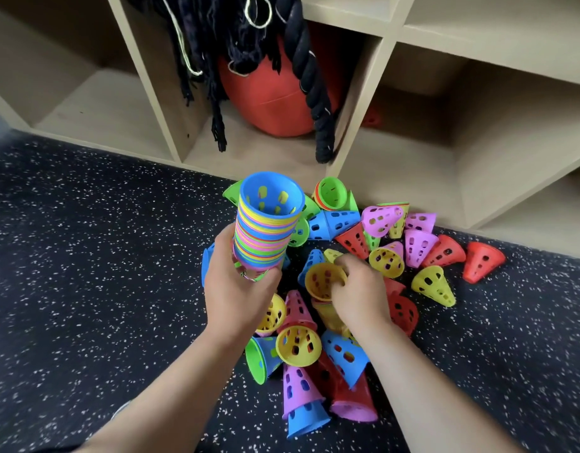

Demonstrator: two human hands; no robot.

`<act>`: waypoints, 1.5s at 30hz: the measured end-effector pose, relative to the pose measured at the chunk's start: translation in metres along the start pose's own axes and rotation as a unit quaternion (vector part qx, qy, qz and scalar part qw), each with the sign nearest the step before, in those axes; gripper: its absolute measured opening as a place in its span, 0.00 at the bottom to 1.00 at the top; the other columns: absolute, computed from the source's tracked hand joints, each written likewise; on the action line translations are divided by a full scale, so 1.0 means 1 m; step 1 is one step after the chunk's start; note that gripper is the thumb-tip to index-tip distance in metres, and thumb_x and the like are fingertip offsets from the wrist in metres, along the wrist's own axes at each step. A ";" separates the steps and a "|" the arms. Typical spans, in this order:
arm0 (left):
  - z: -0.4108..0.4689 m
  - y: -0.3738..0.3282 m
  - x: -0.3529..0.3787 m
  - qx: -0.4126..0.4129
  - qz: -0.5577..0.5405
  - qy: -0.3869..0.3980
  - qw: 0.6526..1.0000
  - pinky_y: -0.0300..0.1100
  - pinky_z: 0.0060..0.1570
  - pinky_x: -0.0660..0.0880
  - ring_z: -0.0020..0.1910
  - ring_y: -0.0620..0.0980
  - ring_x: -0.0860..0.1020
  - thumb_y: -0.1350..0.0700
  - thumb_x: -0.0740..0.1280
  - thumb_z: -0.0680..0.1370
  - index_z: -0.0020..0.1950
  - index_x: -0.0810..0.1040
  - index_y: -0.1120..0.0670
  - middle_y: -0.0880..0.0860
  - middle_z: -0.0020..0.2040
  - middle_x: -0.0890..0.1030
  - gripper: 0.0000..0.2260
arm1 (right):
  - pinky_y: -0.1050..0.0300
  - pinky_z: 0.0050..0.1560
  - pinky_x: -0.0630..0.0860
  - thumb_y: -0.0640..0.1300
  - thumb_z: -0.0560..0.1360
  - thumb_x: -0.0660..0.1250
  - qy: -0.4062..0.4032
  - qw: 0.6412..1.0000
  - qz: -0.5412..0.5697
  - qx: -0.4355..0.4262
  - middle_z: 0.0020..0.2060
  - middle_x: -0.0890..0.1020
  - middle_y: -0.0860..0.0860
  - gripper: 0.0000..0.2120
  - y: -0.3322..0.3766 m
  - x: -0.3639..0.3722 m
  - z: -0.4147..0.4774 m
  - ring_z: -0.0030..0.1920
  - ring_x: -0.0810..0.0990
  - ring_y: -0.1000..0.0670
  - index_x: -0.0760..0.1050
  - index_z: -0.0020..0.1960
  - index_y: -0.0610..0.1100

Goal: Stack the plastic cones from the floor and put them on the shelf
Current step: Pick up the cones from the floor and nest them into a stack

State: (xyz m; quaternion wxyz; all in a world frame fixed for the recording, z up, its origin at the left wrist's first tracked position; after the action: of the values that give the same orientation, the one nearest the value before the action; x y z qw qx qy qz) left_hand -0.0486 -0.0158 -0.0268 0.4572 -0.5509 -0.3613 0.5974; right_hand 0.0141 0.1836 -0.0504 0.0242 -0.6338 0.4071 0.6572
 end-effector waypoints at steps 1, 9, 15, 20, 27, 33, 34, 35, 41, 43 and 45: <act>-0.001 0.000 0.001 -0.003 0.002 0.002 1.000 0.31 0.50 0.77 0.53 0.40 0.80 0.60 0.78 0.69 0.60 0.67 0.29 0.38 0.56 0.80 0.34 | 0.56 0.51 0.78 0.34 0.74 0.66 -0.017 0.999 0.031 0.016 0.53 0.84 0.48 0.17 -0.004 -0.007 -0.001 0.51 0.82 0.46 0.80 0.60 0.45; -0.020 -0.004 0.018 -0.004 0.012 0.047 0.999 0.22 0.48 0.71 0.56 0.37 0.78 0.62 0.77 0.68 0.67 0.71 0.42 0.42 0.58 0.79 0.32 | 0.61 0.33 0.78 0.34 0.75 0.65 -0.213 0.879 0.417 0.094 0.41 0.85 0.49 0.12 0.006 -0.120 -0.008 0.30 0.82 0.56 0.82 0.48 0.49; -0.038 -0.009 0.032 0.021 0.040 0.093 0.995 0.37 0.56 0.77 0.58 0.43 0.78 0.58 0.77 0.68 0.70 0.70 0.44 0.41 0.59 0.79 0.33 | 0.59 0.35 0.80 0.35 0.74 0.66 -0.174 0.882 0.438 0.014 0.39 0.86 0.50 0.10 0.053 -0.173 -0.015 0.36 0.83 0.53 0.83 0.48 0.47; -0.040 -0.014 0.037 0.030 0.033 0.102 0.994 0.46 0.59 0.77 0.62 0.45 0.77 0.54 0.75 0.68 0.72 0.68 0.44 0.41 0.63 0.78 0.34 | 0.49 0.51 0.82 0.53 0.74 0.70 -0.048 0.939 0.339 -0.014 0.46 0.86 0.57 0.10 0.049 -0.144 -0.013 0.46 0.84 0.58 0.81 0.55 0.56; -0.027 -0.019 0.042 -0.001 -0.006 0.121 0.993 0.49 0.46 0.80 0.43 0.46 0.82 0.56 0.74 0.68 0.69 0.67 0.44 0.44 0.48 0.82 0.32 | 0.45 0.64 0.76 0.56 0.69 0.76 0.142 0.913 0.363 -0.123 0.62 0.80 0.59 0.31 0.054 -0.101 -0.017 0.62 0.80 0.56 0.72 0.69 0.57; -0.016 -0.029 0.046 -0.001 -0.032 0.152 0.988 0.47 0.54 0.80 0.54 0.42 0.82 0.56 0.78 0.71 0.74 0.63 0.43 0.41 0.59 0.81 0.36 | 0.41 0.58 0.80 0.51 0.68 0.76 0.125 0.898 0.410 -0.103 0.55 0.84 0.57 0.24 0.053 -0.096 -0.003 0.57 0.83 0.52 0.76 0.64 0.53; -0.015 -0.029 0.047 -0.004 -0.040 0.162 0.986 0.44 0.56 0.79 0.55 0.41 0.82 0.55 0.79 0.72 0.74 0.64 0.43 0.40 0.60 0.81 0.37 | 0.42 0.58 0.80 0.51 0.69 0.76 0.127 0.899 0.406 -0.103 0.56 0.84 0.56 0.25 0.052 -0.096 -0.001 0.57 0.83 0.52 0.76 0.64 0.54; -0.015 -0.028 0.048 -0.007 -0.049 0.170 0.984 0.40 0.56 0.78 0.56 0.40 0.82 0.53 0.80 0.71 0.75 0.64 0.44 0.38 0.61 0.80 0.37 | 0.42 0.58 0.81 0.51 0.69 0.76 0.128 0.900 0.403 -0.103 0.56 0.84 0.56 0.25 0.051 -0.095 0.000 0.57 0.83 0.53 0.76 0.64 0.54; -0.019 -0.028 0.051 -0.014 -0.065 0.172 0.983 0.39 0.52 0.79 0.51 0.42 0.84 0.47 0.80 0.69 0.72 0.66 0.47 0.39 0.56 0.83 0.36 | 0.48 0.55 0.81 0.46 0.72 0.76 0.132 0.899 0.405 -0.103 0.55 0.84 0.56 0.23 0.048 -0.092 0.006 0.55 0.83 0.53 0.76 0.65 0.54; -0.018 -0.028 0.050 -0.016 -0.064 0.153 0.986 0.43 0.47 0.80 0.44 0.45 0.84 0.52 0.77 0.69 0.69 0.68 0.46 0.41 0.51 0.84 0.31 | 0.52 0.52 0.81 0.43 0.73 0.75 0.145 0.894 0.409 -0.112 0.55 0.84 0.54 0.22 0.047 -0.091 0.004 0.54 0.84 0.52 0.76 0.65 0.52; -0.016 -0.026 0.047 -0.015 -0.054 0.128 0.990 0.42 0.46 0.80 0.43 0.46 0.82 0.55 0.76 0.68 0.66 0.69 0.47 0.40 0.49 0.83 0.29 | 0.50 0.52 0.82 0.43 0.75 0.73 0.152 0.887 0.424 -0.100 0.56 0.84 0.53 0.19 0.041 -0.089 0.004 0.55 0.84 0.50 0.76 0.65 0.51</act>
State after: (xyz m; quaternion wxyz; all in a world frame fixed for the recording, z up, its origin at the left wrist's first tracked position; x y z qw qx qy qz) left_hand -0.0280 0.0357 -0.0200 0.5228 -0.6094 -0.3379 0.4911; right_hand 0.0055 0.2017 0.0460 -0.3826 -0.4917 0.5676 0.5382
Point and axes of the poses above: each hand's wrist, its own z-axis towards the middle knuckle, its own x-axis out of the palm, y = z × x, the point moved 4 cm from there along z, towards the middle knuckle
